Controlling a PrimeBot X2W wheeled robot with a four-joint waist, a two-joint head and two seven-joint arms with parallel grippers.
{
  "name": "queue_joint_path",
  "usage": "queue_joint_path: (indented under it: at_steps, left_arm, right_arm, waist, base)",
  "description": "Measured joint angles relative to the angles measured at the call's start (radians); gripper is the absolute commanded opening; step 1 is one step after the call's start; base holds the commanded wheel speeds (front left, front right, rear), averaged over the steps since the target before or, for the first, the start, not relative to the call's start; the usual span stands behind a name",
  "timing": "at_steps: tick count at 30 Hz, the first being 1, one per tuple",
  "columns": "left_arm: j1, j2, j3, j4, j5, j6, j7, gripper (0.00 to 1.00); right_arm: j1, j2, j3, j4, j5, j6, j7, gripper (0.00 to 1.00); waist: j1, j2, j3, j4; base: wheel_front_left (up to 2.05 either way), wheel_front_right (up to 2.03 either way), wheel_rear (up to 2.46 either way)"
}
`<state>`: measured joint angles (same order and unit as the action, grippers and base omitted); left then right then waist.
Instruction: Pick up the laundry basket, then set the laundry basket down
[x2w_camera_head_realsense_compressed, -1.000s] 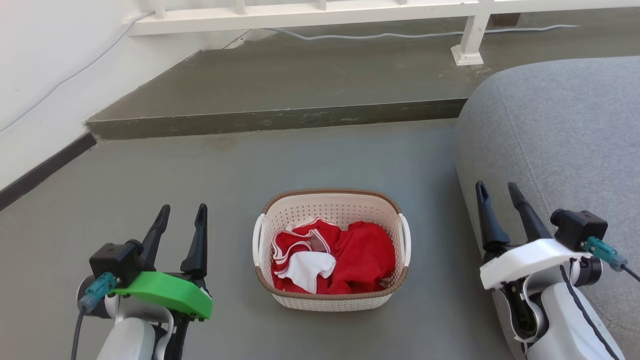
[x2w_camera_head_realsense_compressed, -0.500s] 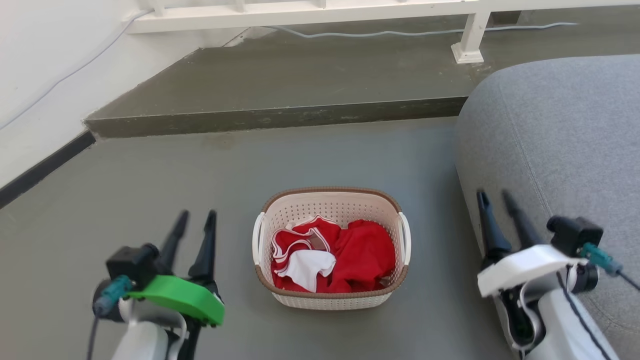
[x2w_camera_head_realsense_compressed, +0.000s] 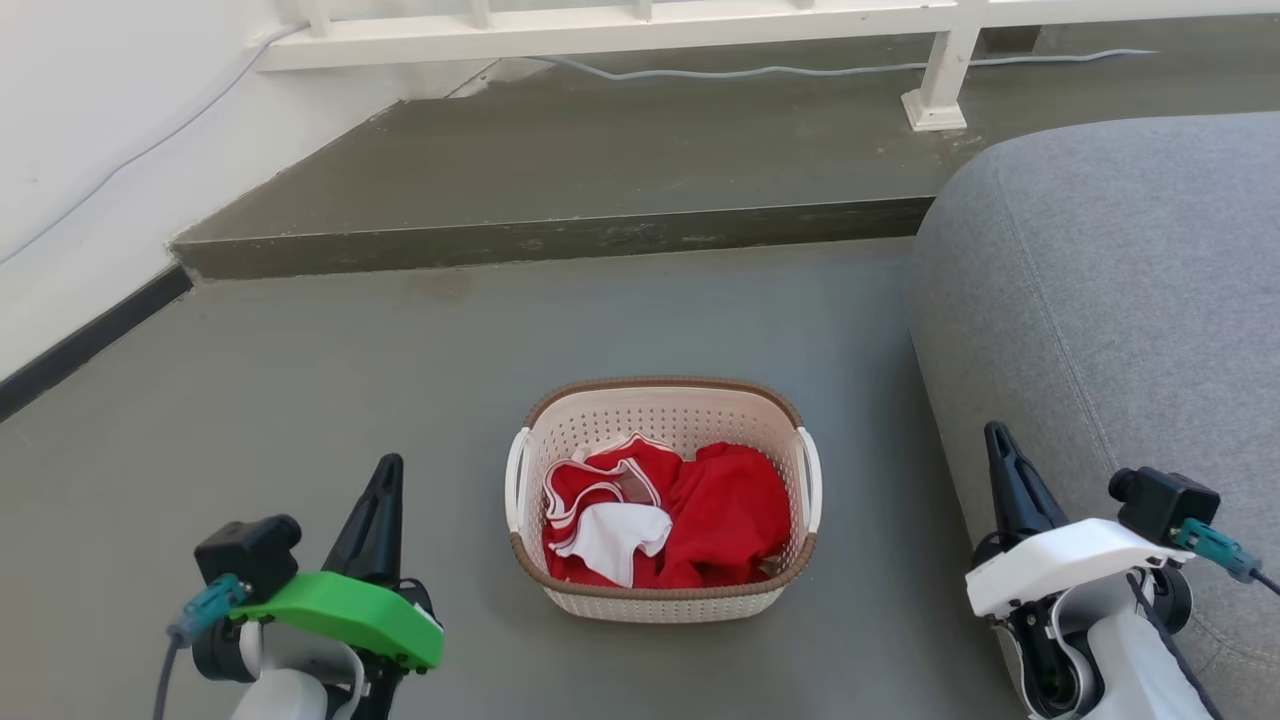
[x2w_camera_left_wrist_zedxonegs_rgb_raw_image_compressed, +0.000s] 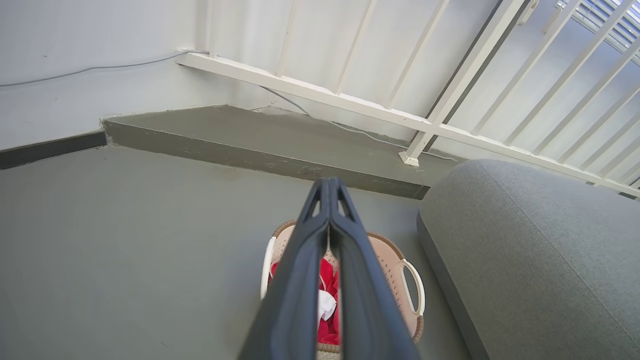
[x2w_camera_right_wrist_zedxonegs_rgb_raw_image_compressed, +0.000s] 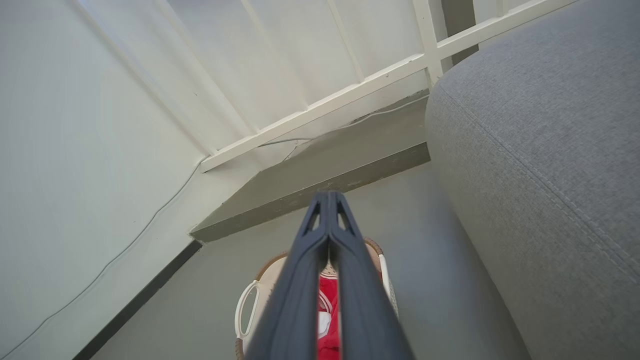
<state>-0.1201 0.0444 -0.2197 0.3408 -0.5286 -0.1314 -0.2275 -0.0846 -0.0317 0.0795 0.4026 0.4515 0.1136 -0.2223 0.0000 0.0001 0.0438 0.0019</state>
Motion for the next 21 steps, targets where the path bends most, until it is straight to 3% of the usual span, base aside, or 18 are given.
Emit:
queue_joint_path:
  at_steps: [21]
  left_arm:
    - [0.002,0.0,0.062,-0.022,-0.263,0.0,0.077,0.0]
  right_arm:
    - [0.0,0.0,-0.045,-0.024,0.28,0.0,0.08,0.0]
  waist:
    - [0.0,0.0,-0.01,-0.001]
  base:
    - [0.0,0.0,0.0]
